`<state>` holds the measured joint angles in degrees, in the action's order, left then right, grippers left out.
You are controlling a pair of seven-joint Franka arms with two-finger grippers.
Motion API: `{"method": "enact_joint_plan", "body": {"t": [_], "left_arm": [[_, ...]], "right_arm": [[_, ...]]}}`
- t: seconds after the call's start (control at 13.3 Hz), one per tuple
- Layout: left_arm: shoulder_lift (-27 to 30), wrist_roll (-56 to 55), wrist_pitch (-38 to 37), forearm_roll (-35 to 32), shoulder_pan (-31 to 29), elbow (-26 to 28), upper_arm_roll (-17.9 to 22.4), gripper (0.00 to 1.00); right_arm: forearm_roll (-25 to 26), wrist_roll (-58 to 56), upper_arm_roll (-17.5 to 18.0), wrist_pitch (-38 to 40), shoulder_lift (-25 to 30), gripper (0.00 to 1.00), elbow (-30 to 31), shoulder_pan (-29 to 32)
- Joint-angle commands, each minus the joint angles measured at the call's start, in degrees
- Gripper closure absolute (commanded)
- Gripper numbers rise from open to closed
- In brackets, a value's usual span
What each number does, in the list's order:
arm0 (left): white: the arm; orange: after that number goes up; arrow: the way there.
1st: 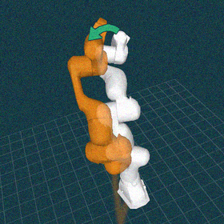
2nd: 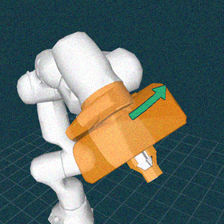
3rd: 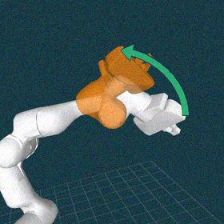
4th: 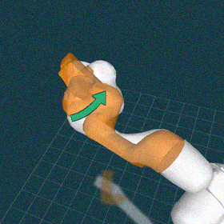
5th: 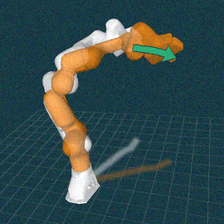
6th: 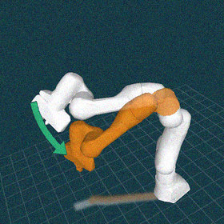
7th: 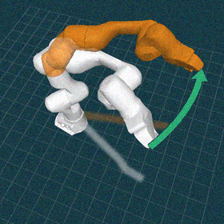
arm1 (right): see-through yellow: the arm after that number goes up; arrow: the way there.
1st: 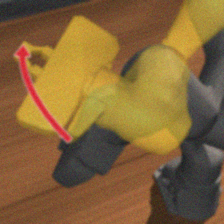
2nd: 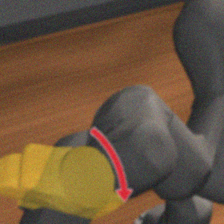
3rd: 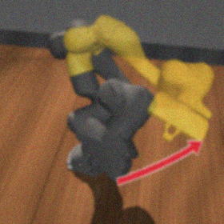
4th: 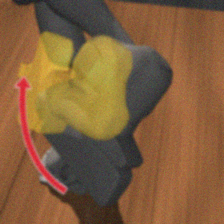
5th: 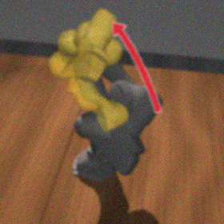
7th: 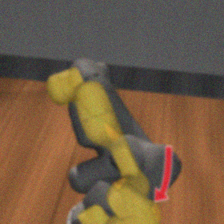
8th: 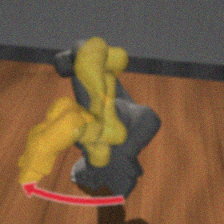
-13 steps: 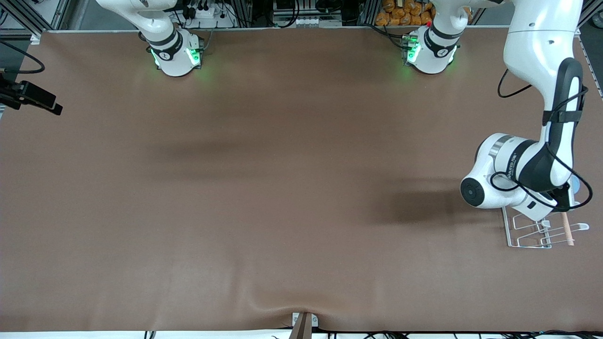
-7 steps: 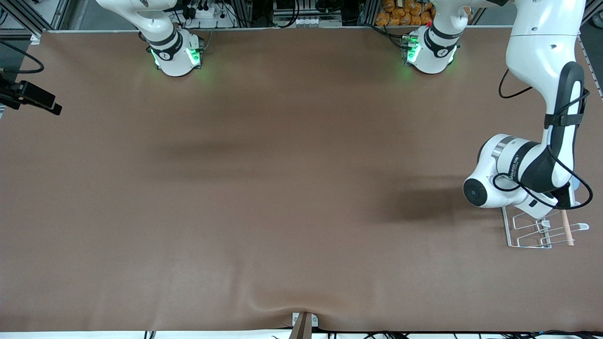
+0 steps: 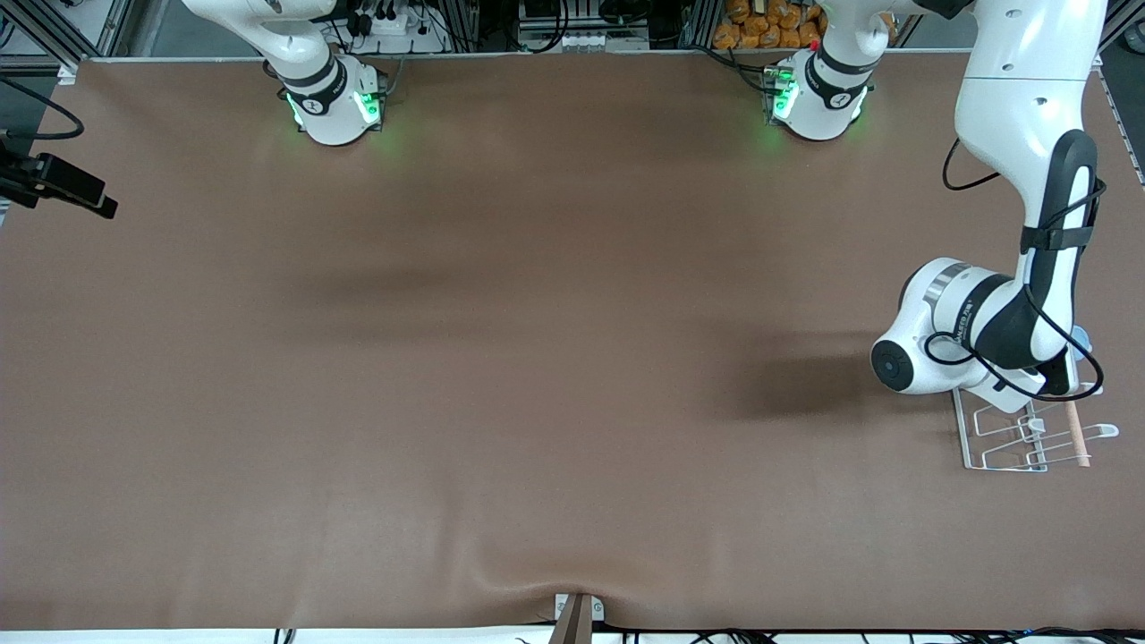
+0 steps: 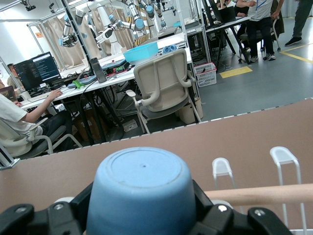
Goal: Transfer cup to left arm and place on rack
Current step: 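Move the held cup with the left gripper over the wire rack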
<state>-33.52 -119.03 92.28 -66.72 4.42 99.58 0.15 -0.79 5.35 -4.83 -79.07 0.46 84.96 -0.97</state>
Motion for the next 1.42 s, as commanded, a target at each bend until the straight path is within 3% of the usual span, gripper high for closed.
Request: {"method": "enact_joint_plan", "body": {"t": [0.0, 0.37, 0.52, 1.05, 1.35], "left_arm": [[0.3, -1.56, 0.45, -1.83, -0.55, 0.61, -0.32, 0.41], [-0.93, -2.0, 0.45, -1.83, -0.55, 0.53, -0.32, 0.18], [-1.02, -2.0, 0.45, -1.83, -0.46, 0.53, -0.32, 0.01], [-0.85, -1.13, 0.45, -1.92, -0.2, 0.35, -0.23, 0.0], [0.64, 7.29, 0.45, -1.75, -0.46, -1.58, -0.32, 0.0]], "right_arm": [[0.7, 0.71, -0.18, 0.5, 0.85, 0.0, 0.03, -0.61], [0.88, -0.07, -0.18, 0.49, 1.03, 0.0, 0.03, -0.96], [0.79, -5.5, -0.53, 0.32, 1.12, 0.0, 0.03, -0.7], [1.4, -5.88, -0.53, 1.02, 0.5, 0.0, -2.95, -0.79], [1.32, -6.14, -0.62, 1.64, 0.42, 0.0, -2.96, -0.79]]}}
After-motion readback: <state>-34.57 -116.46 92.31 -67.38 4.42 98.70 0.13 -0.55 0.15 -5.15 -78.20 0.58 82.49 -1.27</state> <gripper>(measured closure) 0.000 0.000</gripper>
